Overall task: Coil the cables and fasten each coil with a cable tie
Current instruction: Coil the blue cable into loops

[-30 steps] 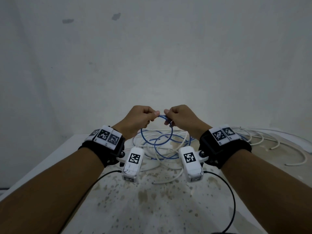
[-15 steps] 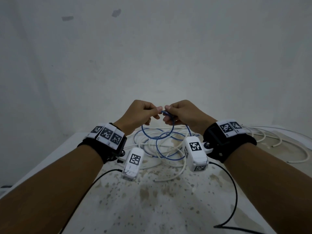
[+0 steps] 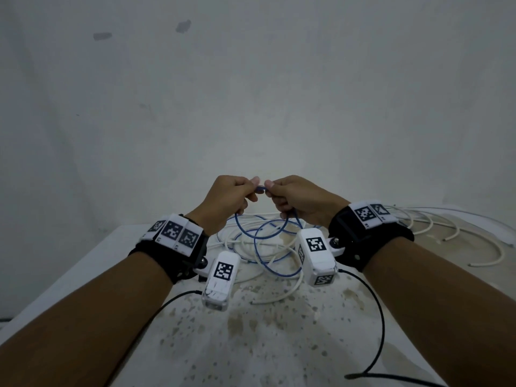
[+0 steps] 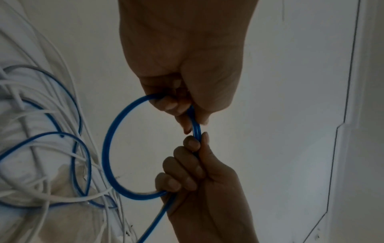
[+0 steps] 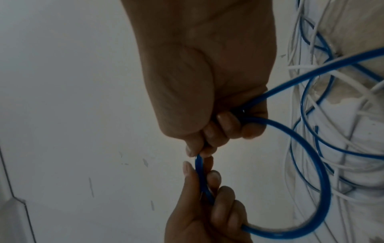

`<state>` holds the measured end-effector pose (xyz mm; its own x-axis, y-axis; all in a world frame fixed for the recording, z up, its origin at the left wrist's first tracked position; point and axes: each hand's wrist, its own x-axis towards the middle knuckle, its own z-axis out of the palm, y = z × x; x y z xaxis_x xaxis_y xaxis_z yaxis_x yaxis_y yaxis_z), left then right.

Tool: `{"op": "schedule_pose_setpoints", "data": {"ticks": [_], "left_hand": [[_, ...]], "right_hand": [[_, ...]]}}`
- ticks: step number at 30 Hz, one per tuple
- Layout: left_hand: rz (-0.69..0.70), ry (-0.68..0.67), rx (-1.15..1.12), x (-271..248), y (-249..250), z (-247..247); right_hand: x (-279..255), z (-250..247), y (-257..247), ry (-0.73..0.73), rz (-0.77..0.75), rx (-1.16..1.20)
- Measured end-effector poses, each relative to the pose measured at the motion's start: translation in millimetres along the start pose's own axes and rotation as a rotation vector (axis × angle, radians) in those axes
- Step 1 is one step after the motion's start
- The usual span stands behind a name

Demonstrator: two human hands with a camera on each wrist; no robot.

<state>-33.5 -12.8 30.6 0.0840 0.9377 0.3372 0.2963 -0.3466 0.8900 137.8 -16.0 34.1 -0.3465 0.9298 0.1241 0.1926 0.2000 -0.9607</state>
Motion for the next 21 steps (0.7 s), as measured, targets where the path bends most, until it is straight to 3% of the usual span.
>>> {"op": "schedule_pose_setpoints", "data": {"ticks": [2,4,5,6,8,10,11,13,16,19,21], "left_hand": [[-0.078,0.105,-0.014,4.0,-3.5,-2.5],[-0.131,0.238,0.179,-0.1,-10.4,-6.0],[-0.185,0.236,0.256,-6.9,-12.0,-4.4],[-0.27,0.149,0.276,-18.3,-9.9,2.2],[-0.494,-0.188,0.132,-37.9,-7.1,22.8],[-0.661,-0.448,-0.204,-43.2,-7.5,45.0],[-0.695,-0.46,-0.404,-37.7,-9.0,55.3],[-0.716,-0.251,-0.711,-28.0,-0.5,66.6],[-0.571,0.143,-0.801,-14.6,13.6,61.5],[-0.497,0.297,-0.787,-4.6,13.4,59.8],[-0.424,0.266,-0.632,-9.0,13.3,68.2]], "right_hand": [[2.4,-4.4,-0.6,0.063,0.016,0.102],[4.0,-12.1,-2.5,0.171,0.008,0.254],[4.8,-15.2,-4.3,0.23,-0.007,0.328],[5.4,-16.7,-6.5,0.287,-0.026,0.393],[7.2,-14.3,-12.3,0.376,-0.056,0.496],[8.9,-6.3,-17.5,0.425,-0.074,0.551],[9.3,-2.6,-18.8,0.442,-0.085,0.561],[7.9,-0.8,-18.8,0.468,-0.106,0.573],[0.9,-12.8,-10.7,0.526,-0.113,0.558],[-8.3,-32.1,-2.2,0.618,-0.103,0.547],[-11.7,-40.7,-0.6,0.658,-0.096,0.591]]}}
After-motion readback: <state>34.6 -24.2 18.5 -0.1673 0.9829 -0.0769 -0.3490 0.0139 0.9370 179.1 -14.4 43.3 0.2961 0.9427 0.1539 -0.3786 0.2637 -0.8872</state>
